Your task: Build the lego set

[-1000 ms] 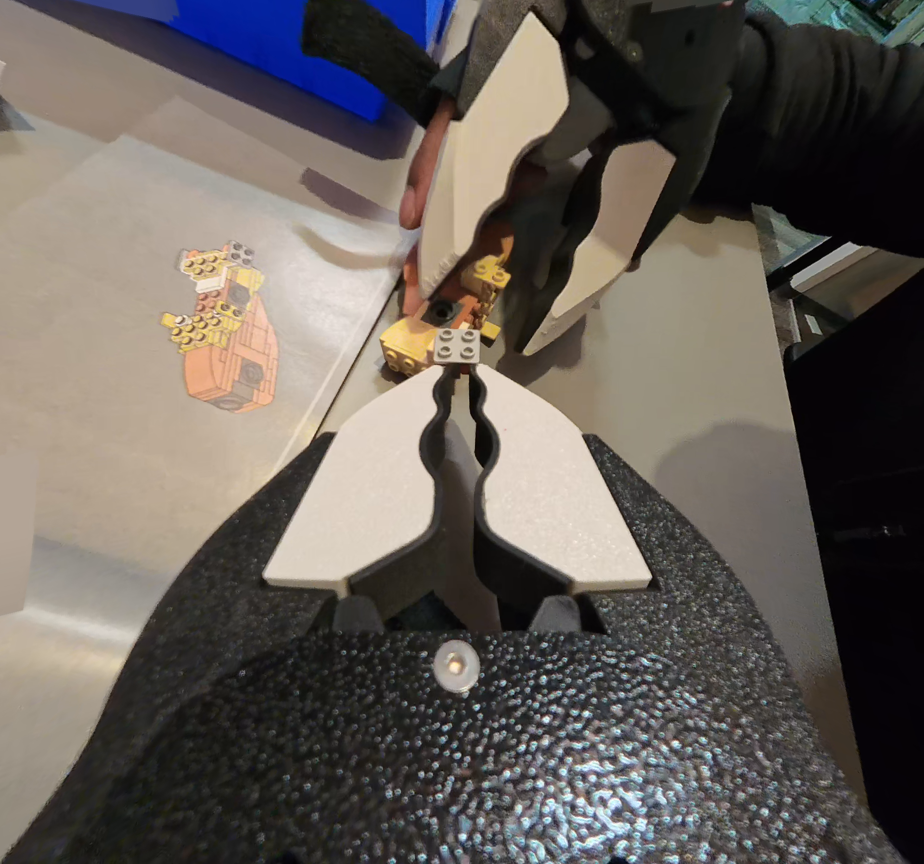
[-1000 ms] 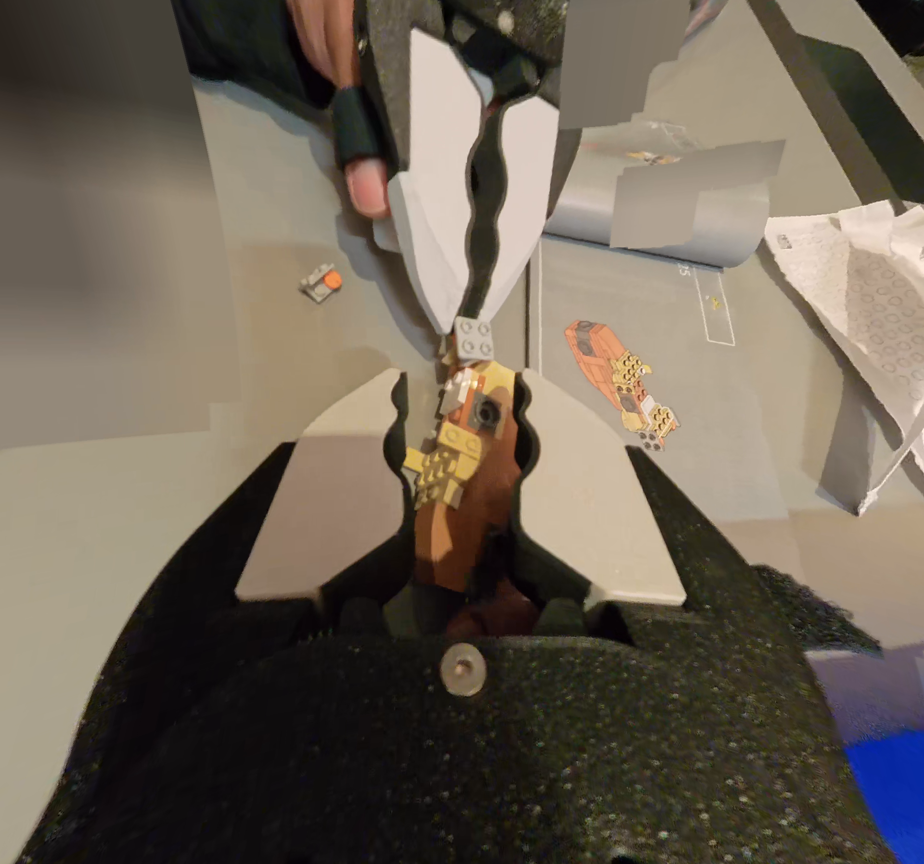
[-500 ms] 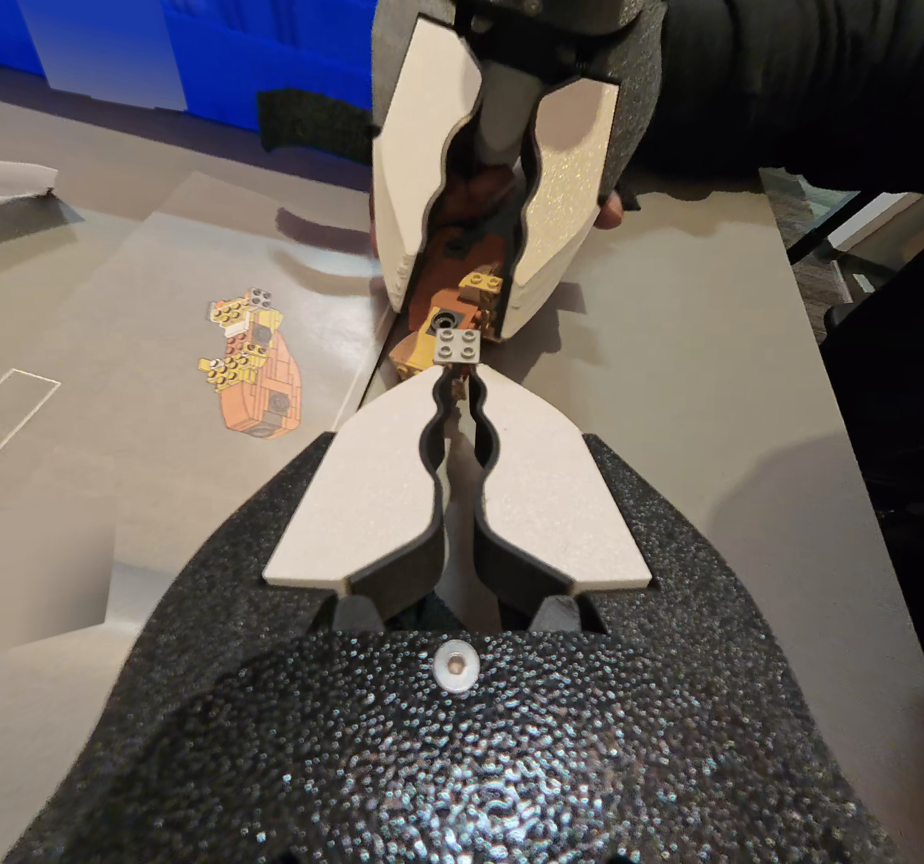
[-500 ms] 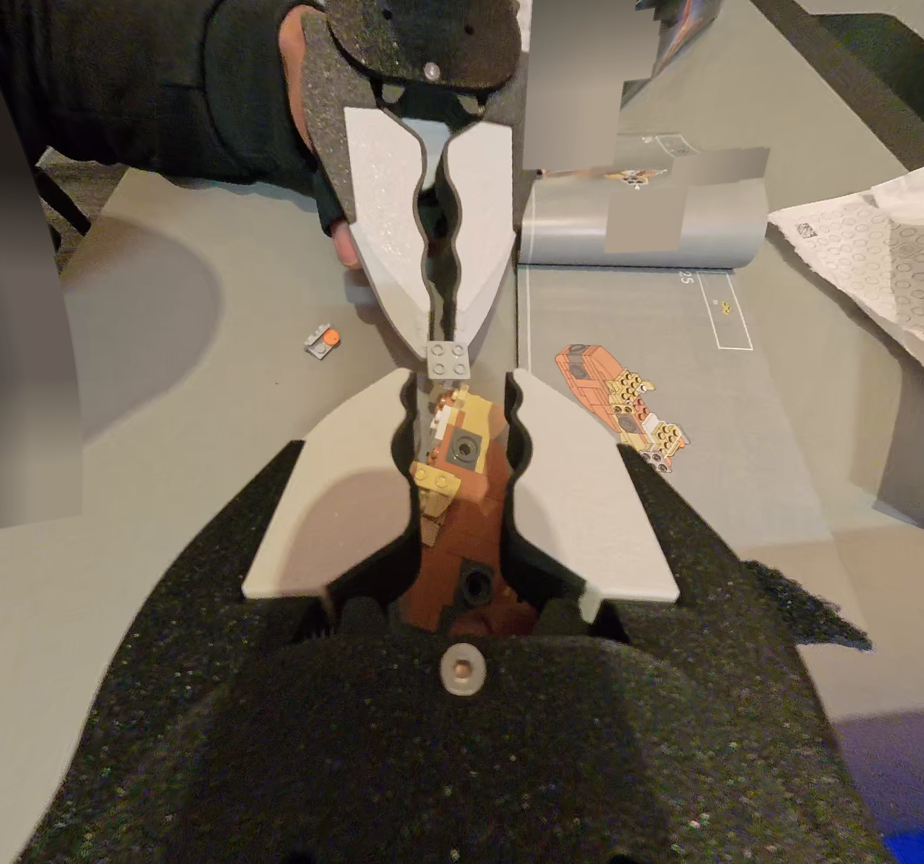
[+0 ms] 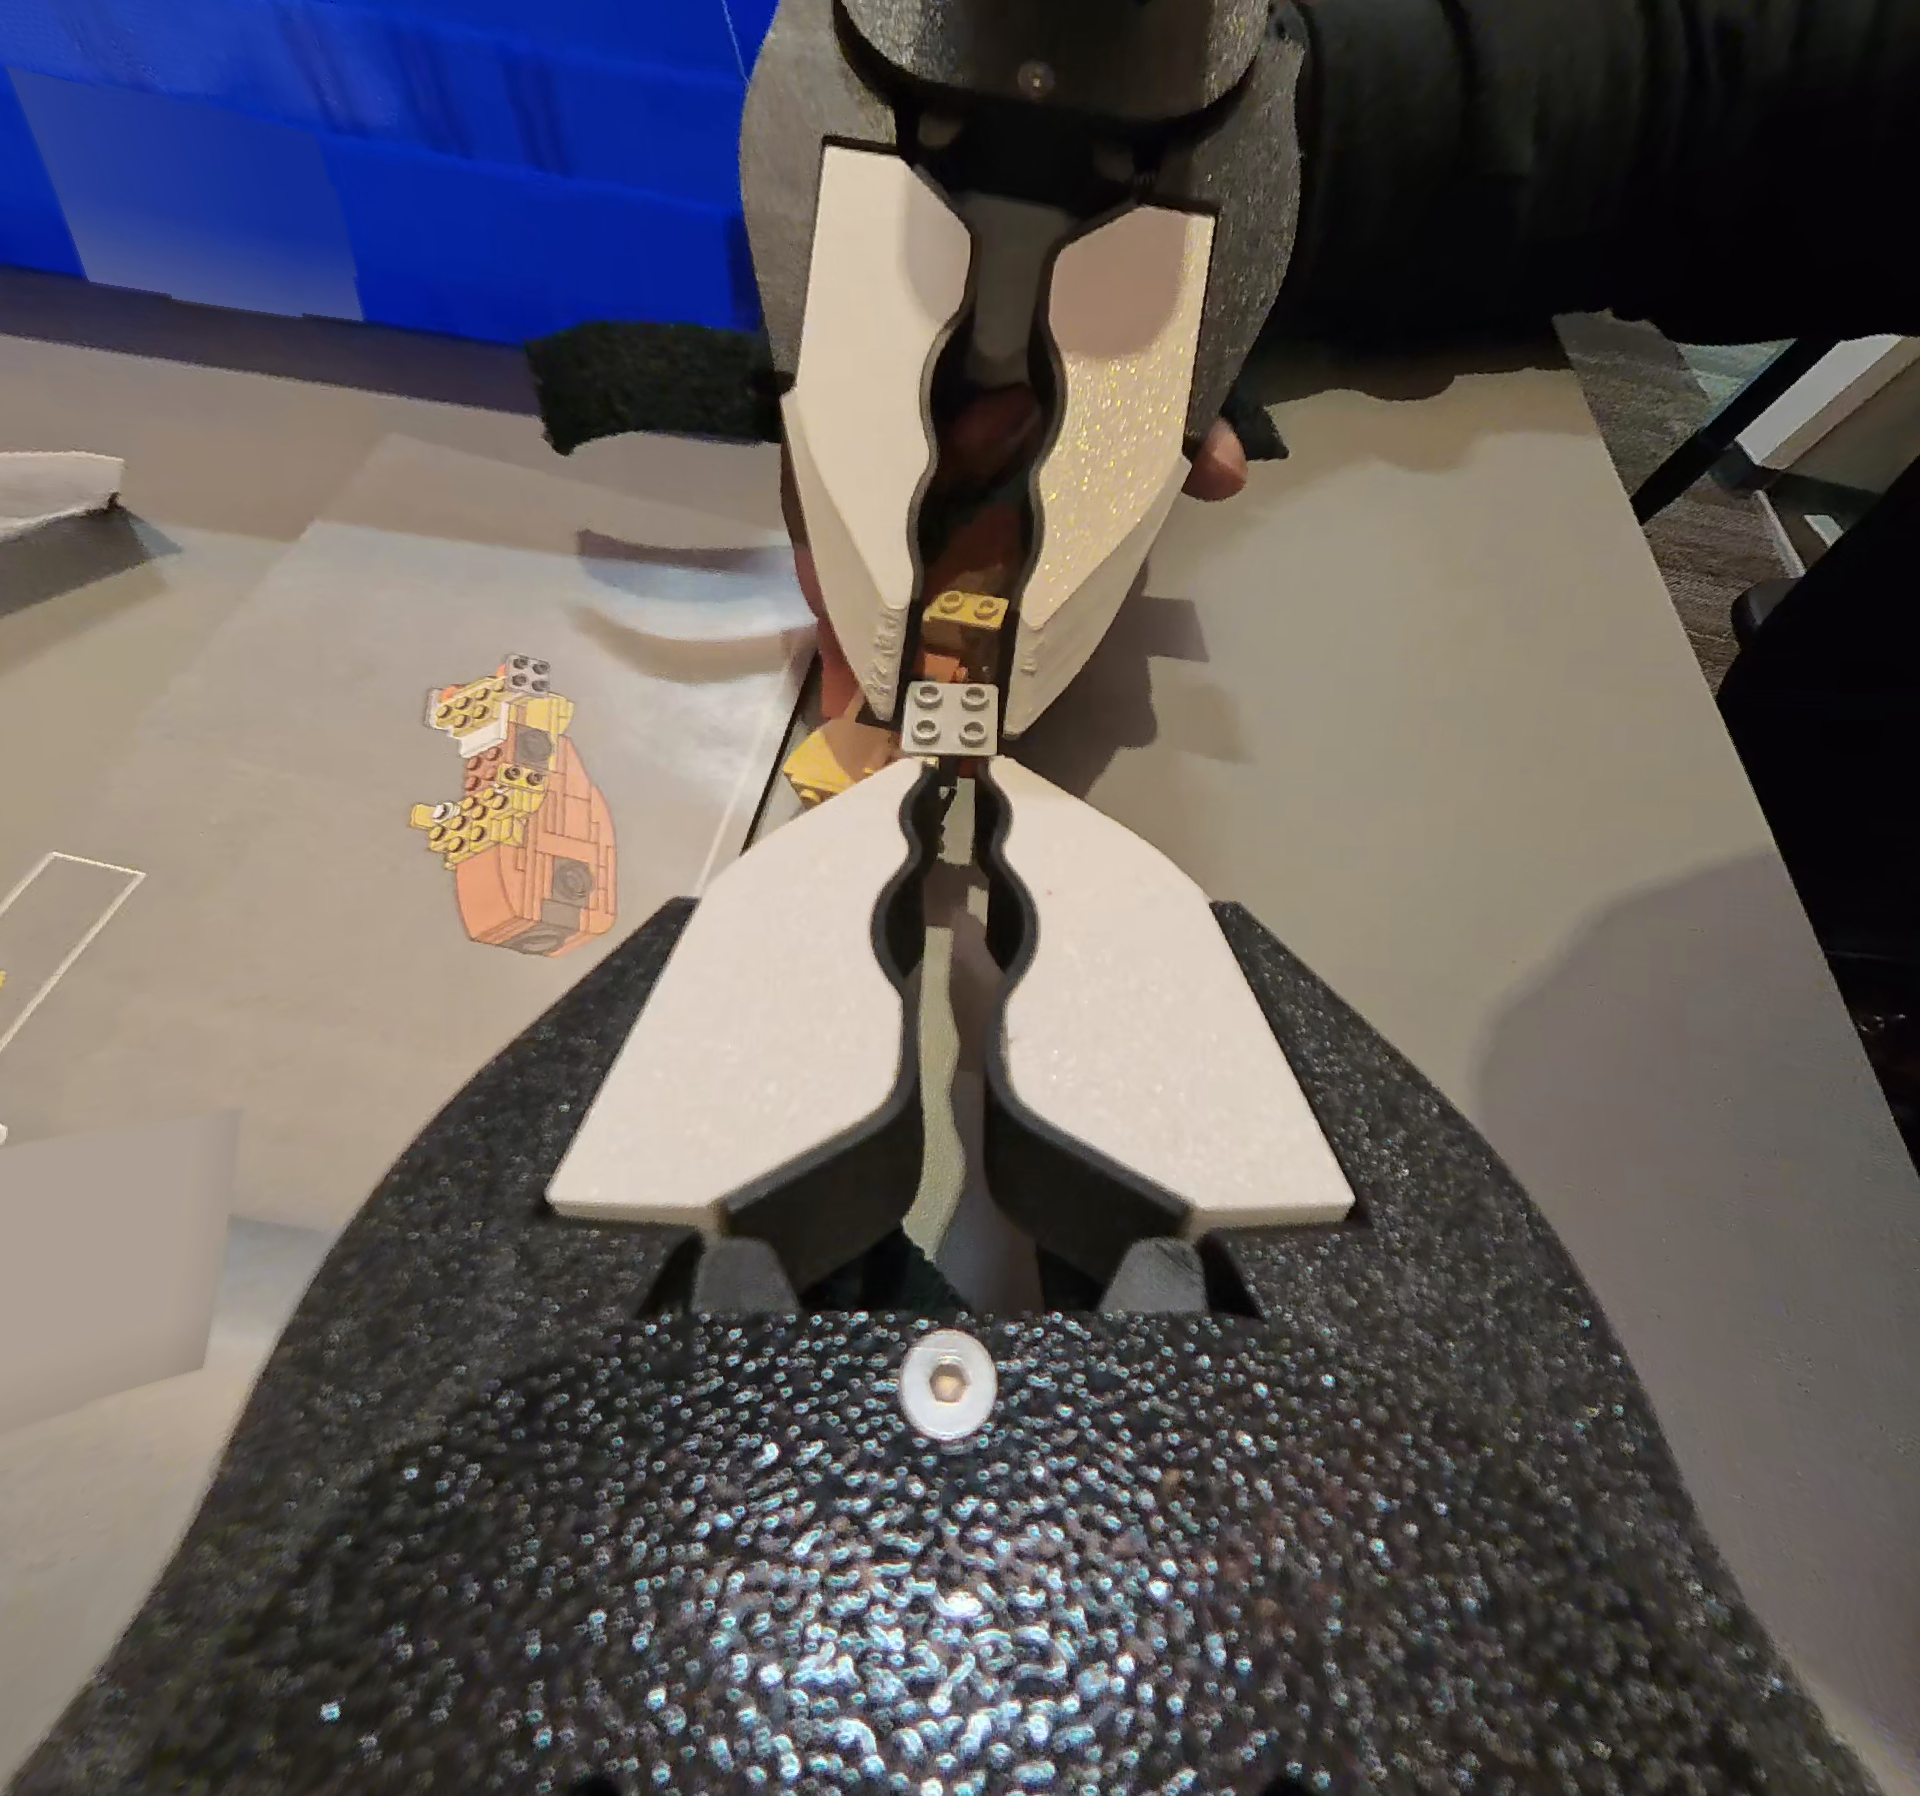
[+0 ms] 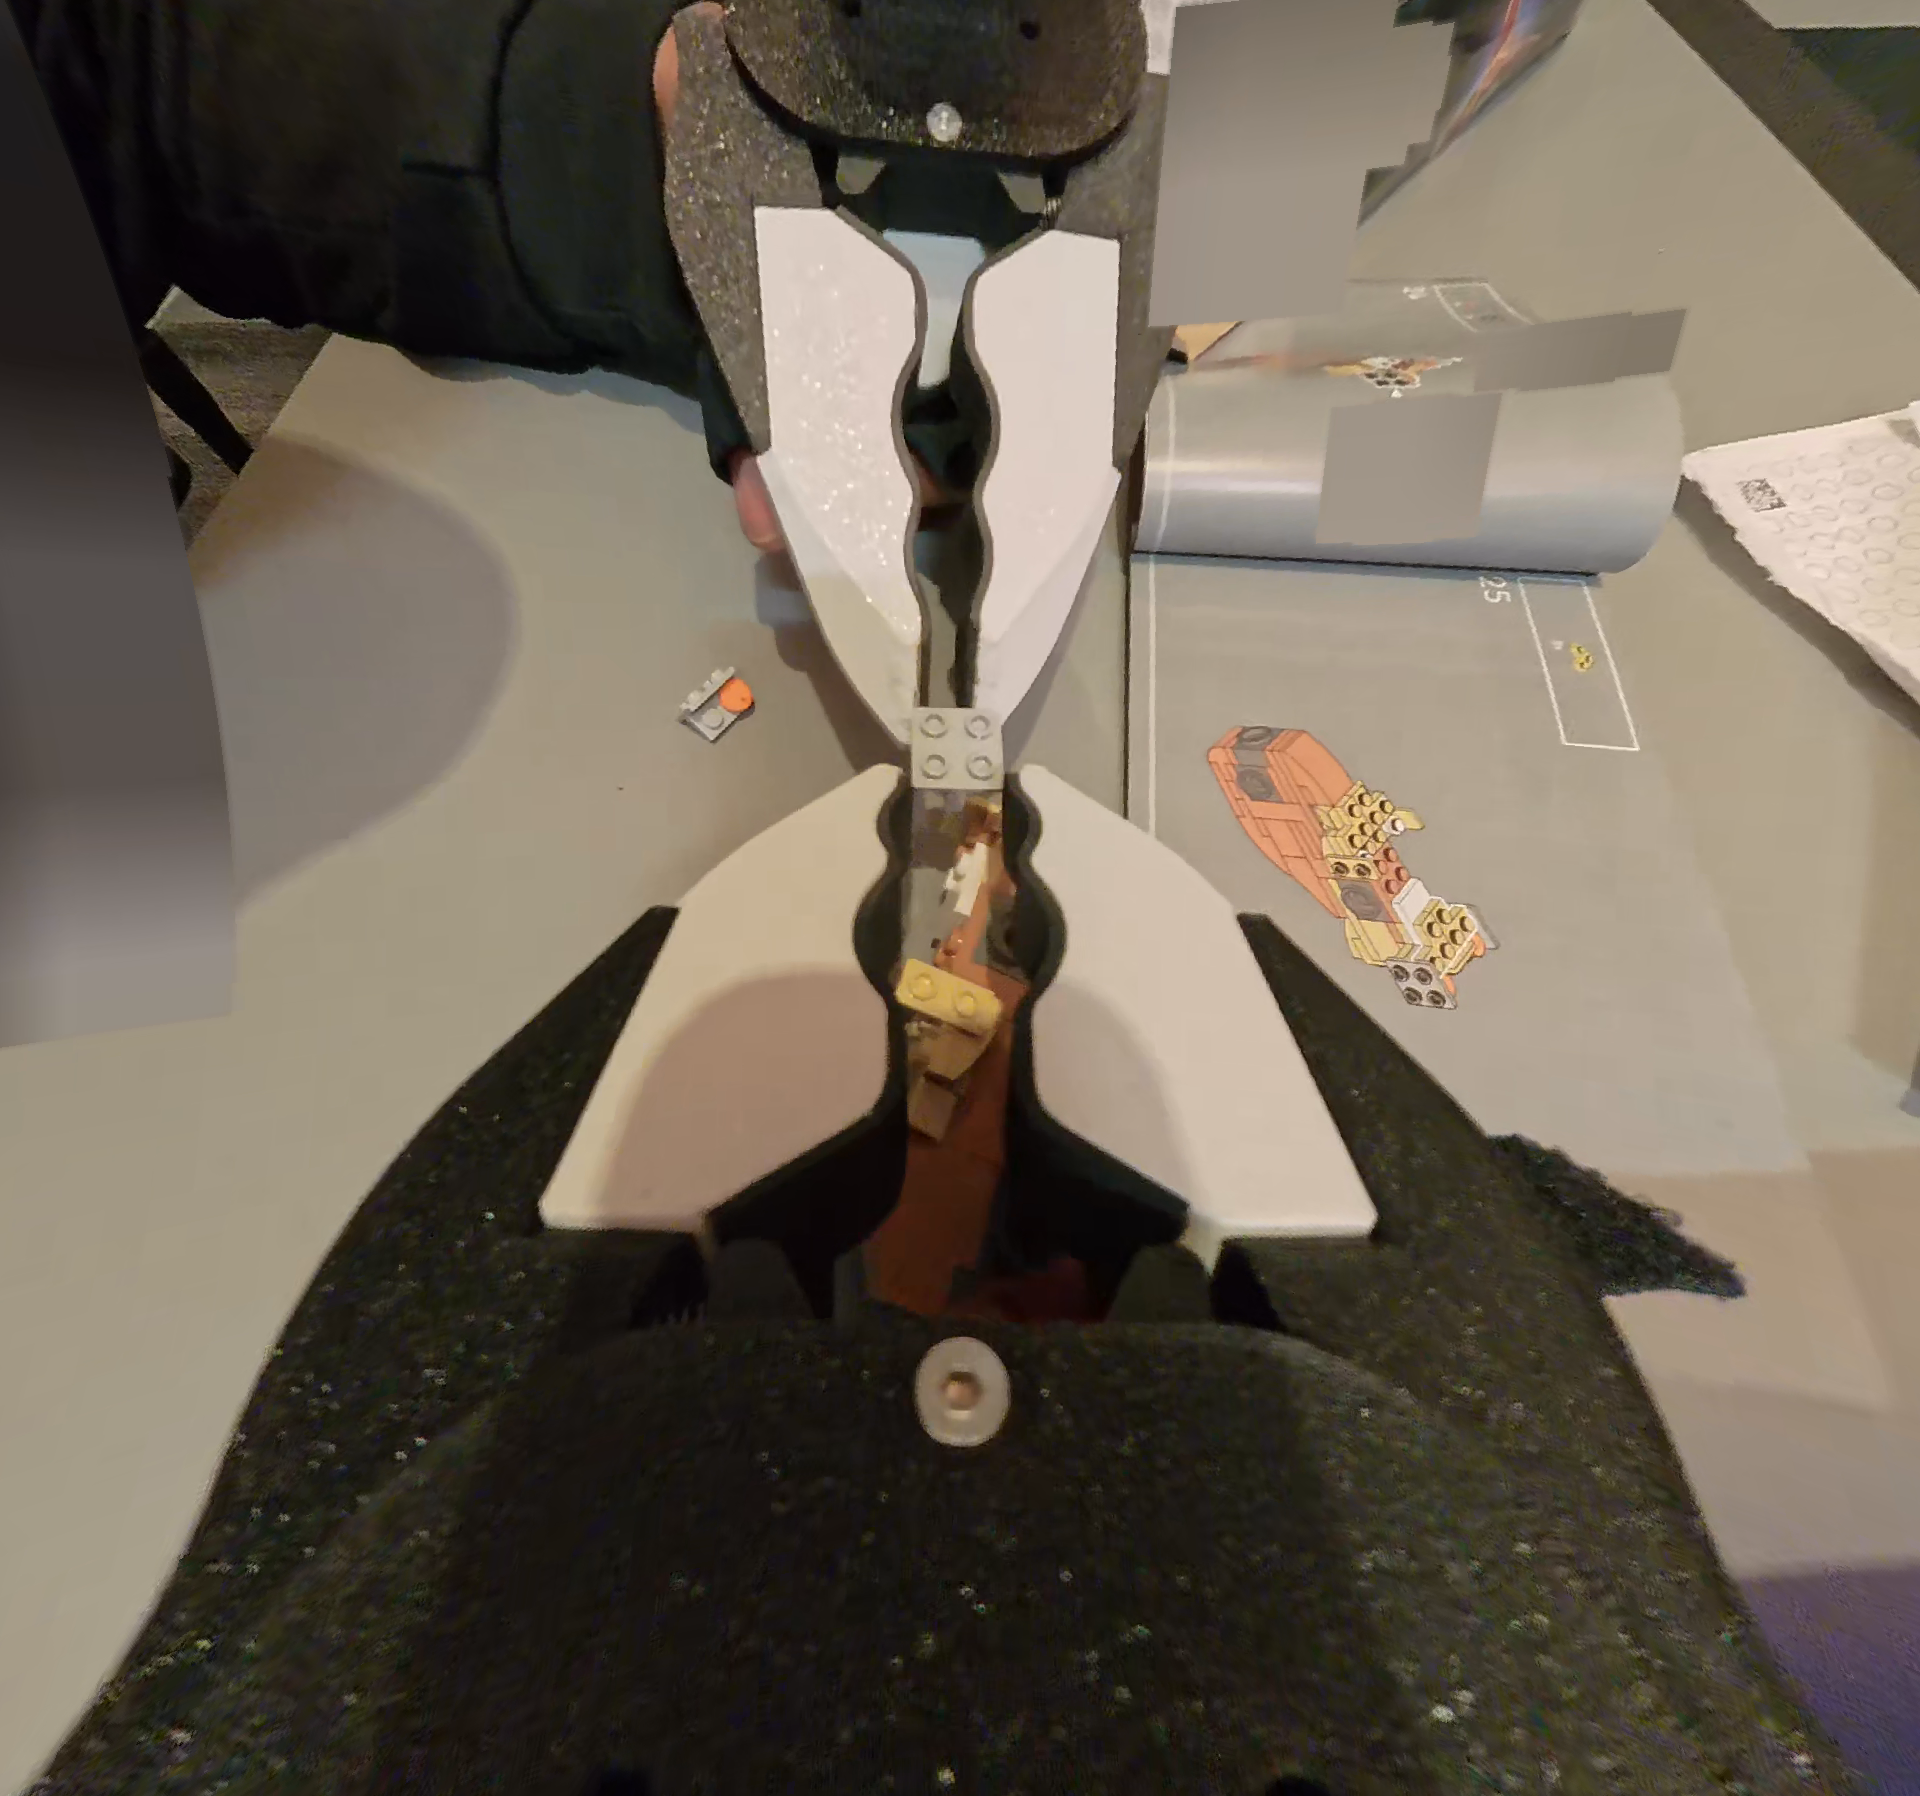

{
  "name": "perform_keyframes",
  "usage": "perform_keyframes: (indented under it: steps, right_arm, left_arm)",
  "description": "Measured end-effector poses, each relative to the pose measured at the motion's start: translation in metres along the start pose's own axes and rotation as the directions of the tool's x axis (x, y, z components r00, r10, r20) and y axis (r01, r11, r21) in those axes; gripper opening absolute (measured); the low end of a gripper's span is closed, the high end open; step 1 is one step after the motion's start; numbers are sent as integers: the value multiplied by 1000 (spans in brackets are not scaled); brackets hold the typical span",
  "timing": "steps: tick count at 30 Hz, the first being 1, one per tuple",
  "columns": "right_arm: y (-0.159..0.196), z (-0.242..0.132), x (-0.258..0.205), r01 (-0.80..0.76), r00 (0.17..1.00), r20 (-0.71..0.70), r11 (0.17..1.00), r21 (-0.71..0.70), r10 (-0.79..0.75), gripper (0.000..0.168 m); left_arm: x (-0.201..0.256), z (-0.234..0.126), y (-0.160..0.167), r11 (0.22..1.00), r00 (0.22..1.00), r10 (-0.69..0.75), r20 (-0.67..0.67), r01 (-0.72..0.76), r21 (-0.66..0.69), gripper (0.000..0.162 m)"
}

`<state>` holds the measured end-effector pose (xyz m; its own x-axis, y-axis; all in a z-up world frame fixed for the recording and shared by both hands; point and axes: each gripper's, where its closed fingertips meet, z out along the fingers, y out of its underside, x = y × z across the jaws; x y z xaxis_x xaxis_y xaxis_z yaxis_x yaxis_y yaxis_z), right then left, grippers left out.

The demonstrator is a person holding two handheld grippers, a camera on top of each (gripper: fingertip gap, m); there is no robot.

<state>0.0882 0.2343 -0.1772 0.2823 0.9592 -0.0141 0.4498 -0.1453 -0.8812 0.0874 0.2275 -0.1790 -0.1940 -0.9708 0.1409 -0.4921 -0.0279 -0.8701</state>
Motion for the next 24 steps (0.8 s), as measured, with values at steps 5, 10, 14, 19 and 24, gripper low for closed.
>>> perform_keyframes:
  steps: [5,10,14,19,24]
  right_arm:
    - [2,1,0,2,1000,-2,1000,-10,-2,16]
    - [2,1,3,-7,1000,-21,1000,-9,7,16]
    - [1,0,7,-27,999,-38,1000,0,27,16]
    - [2,1,8,-23,998,-61,1000,-11,22,16]
    - [3,2,9,-15,997,-81,1000,-24,13,16]
  left_arm:
    - [0,1,2,1000,1000,-3,1,3,-13,6]
    - [-2,0,3,1000,1000,-13,8,13,-18,11]
    - [-3,-2,4,1000,1000,-6,8,7,-17,17]
    - [-8,-6,-2,999,999,33,40,-34,24,23]
    - [-7,-2,-7,995,995,92,37,-93,41,25]
